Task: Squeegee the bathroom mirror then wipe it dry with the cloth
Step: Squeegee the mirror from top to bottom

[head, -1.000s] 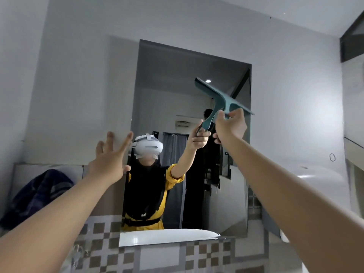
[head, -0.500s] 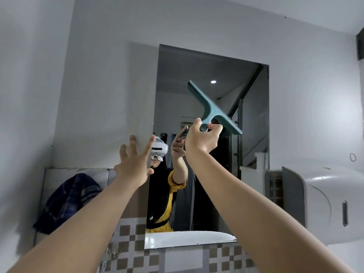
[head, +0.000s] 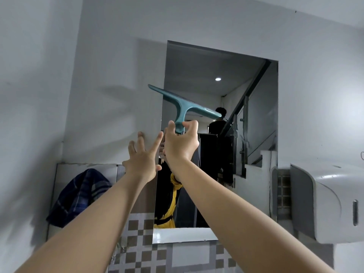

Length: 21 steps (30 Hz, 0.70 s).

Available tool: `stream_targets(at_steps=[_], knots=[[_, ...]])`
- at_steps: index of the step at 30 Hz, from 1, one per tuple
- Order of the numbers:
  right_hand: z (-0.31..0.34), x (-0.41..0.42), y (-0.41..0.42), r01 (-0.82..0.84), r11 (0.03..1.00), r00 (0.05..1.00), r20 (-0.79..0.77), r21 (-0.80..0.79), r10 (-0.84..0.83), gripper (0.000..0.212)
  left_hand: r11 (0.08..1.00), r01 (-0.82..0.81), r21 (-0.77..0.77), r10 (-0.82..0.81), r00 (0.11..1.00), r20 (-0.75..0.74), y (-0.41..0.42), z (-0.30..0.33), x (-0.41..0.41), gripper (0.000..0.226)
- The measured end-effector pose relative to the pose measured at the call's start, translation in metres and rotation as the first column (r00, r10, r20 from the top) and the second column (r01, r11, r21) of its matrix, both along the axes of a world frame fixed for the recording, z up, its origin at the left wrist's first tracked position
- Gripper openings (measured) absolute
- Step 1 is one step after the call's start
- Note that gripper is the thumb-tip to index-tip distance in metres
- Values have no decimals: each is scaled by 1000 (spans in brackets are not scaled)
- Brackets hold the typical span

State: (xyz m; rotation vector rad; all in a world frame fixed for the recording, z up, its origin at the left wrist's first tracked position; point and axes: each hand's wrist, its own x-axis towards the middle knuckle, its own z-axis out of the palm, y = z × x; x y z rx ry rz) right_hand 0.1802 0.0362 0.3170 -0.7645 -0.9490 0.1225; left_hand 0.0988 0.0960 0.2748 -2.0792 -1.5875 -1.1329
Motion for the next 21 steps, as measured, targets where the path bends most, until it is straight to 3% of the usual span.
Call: stream_targets(at_steps=[4, 10, 13, 21], knots=[[-10, 25, -3, 145, 989, 970, 199, -12, -139, 22, 998, 40, 40, -40, 999, -9, 2, -2, -2, 99], [-2, 100, -24, 348, 937, 809, 502, 12, -307, 30, 996, 86, 39, -81, 990, -112, 3, -16, -11, 91], [7, 122, -26, 398, 916, 740, 576, 42, -348, 34, 998, 49, 43, -40, 981, -191, 2, -30, -15, 99], [24, 168, -30, 460, 879, 607, 678, 127, -416, 34, 999, 35, 36, -28, 986, -164, 7, -42, -13, 101]])
